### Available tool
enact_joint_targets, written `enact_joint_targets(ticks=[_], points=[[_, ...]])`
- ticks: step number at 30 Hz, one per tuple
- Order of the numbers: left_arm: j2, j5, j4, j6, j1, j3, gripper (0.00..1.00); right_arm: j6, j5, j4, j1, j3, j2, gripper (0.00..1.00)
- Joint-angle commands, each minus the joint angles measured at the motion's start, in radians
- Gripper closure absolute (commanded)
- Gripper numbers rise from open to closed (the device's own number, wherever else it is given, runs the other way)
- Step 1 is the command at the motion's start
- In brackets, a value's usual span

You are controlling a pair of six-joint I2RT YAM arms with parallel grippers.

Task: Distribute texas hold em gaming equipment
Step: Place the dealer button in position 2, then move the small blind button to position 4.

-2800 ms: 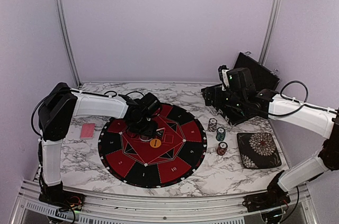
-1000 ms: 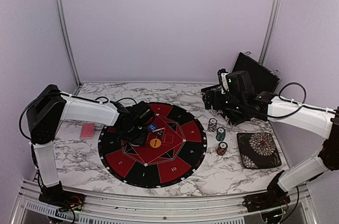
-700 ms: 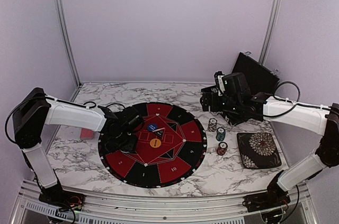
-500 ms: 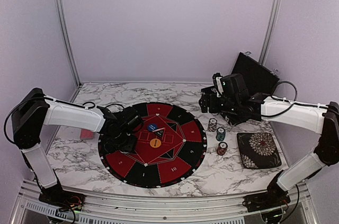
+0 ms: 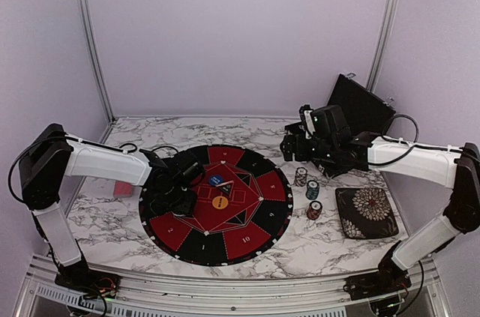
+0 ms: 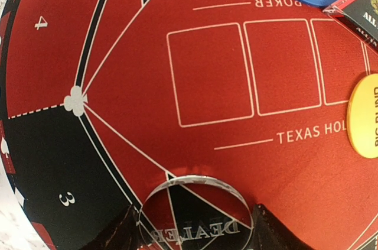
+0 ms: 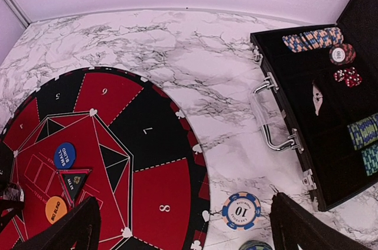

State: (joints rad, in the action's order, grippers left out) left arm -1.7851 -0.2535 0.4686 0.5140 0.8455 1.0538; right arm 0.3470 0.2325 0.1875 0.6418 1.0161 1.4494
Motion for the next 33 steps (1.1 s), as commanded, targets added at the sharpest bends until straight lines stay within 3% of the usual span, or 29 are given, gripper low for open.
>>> enact_joint_targets(ticks=[1,11,21,28,33], points=[[-0.003,0.004,0.005,0.001,0.003,0.005,0.3,0.004,-0.025,-0.013,0.007,0.039,0.016,0.02],[0.041,-0.019,0.013,-0.013,-0.001,0.06,0.01,-0.045,-0.07,0.054,0.032,0.155,0.134,0.04],[0.208,-0.035,0.04,0.021,-0.104,0.052,0.01,-0.127,-0.086,0.191,0.173,0.445,0.409,0.15],[0.365,0.091,0.019,0.006,-0.257,-0.022,0.01,-0.147,-0.166,0.273,0.244,0.683,0.65,0.29],[0.415,0.13,0.015,-0.005,-0.309,-0.057,0.01,-0.148,-0.221,0.321,0.257,0.813,0.782,0.38]])
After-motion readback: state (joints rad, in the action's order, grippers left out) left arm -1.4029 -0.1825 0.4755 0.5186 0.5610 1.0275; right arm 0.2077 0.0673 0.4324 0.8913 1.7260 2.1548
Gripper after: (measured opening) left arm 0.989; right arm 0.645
